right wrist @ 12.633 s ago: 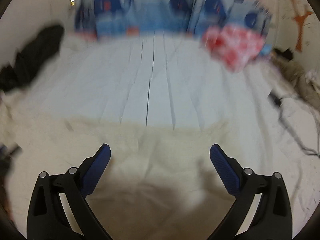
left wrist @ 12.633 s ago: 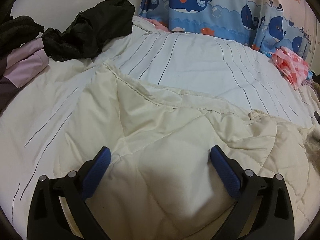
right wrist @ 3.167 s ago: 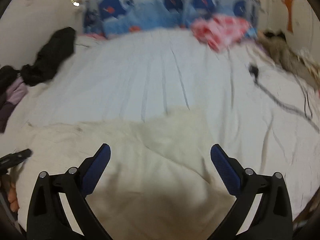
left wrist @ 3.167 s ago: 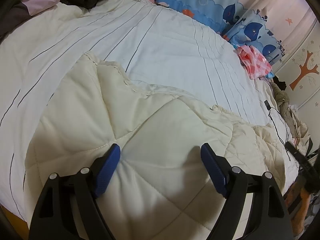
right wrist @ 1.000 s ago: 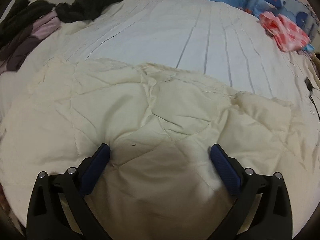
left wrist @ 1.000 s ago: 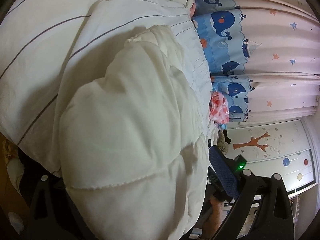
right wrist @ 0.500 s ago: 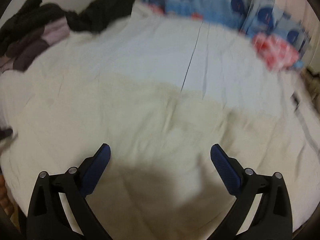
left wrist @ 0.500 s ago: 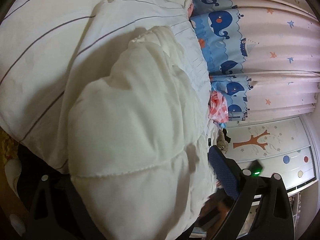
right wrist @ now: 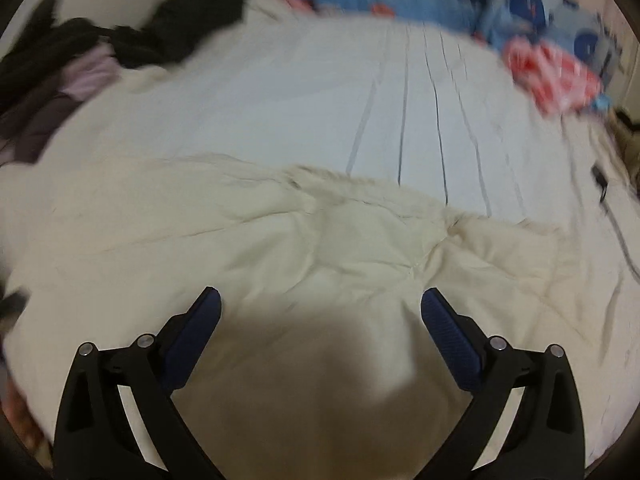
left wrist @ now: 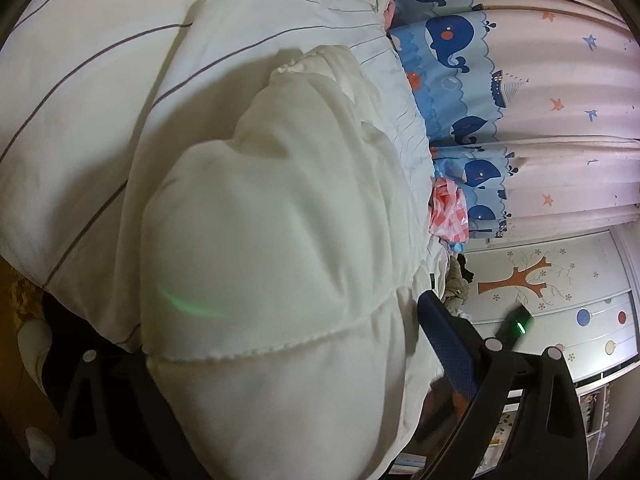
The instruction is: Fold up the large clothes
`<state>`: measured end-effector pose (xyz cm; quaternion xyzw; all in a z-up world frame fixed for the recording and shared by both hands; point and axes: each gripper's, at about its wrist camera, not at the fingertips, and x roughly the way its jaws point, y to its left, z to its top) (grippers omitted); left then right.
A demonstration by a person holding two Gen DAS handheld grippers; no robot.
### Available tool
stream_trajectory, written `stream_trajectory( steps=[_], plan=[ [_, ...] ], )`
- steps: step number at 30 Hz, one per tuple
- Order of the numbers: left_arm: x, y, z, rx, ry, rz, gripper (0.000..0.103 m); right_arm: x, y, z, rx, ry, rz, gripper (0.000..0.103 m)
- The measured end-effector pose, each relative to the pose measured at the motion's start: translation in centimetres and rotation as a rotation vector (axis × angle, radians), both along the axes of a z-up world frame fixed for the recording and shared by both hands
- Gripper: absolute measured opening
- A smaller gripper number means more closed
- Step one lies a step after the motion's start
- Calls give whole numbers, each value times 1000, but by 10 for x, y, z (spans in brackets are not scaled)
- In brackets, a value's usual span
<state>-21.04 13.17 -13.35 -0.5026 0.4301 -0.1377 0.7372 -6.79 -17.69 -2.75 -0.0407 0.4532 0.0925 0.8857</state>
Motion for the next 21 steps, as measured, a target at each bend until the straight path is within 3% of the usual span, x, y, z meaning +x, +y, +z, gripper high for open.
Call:
stream_trajectory(
  steps=[3, 4, 7, 8, 10, 12, 16, 18, 20, 21],
  plan=[
    [1, -2, 1, 10, -3, 9, 93, -14, 18, -34, -108, 51, 67, 97],
    [-1, -3, 3, 17, -3, 15, 93, -20, 20, -39, -123, 5, 81, 97],
    [-4, -4, 9, 39, -15, 16, 91, -18, 13, -27, -66, 59, 36, 97],
    [-4, -4, 10, 50, -18, 16, 88, -28, 14, -12, -31, 17, 44, 97],
    [-4, -3, 11, 48, -25, 18, 83, -43, 20, 0, -69, -43, 69, 97],
    [-4, -4, 11, 55, -25, 26, 81, -55, 26, -14, -155, -20, 87, 97],
    [-4, -10, 21, 108, -41, 5, 77, -77, 6, -6, -108, -57, 32, 97],
    [-3, -9, 21, 102, -39, 12, 68, -83, -8, -2, -112, -74, 2, 97],
    [-4, -11, 26, 99, -60, 20, 56, -66, -14, -32, -124, 35, 38, 97],
    [-5, -14, 31, 99, -77, 22, 51, -68, -12, -41, -132, 21, 49, 97]
  ],
)
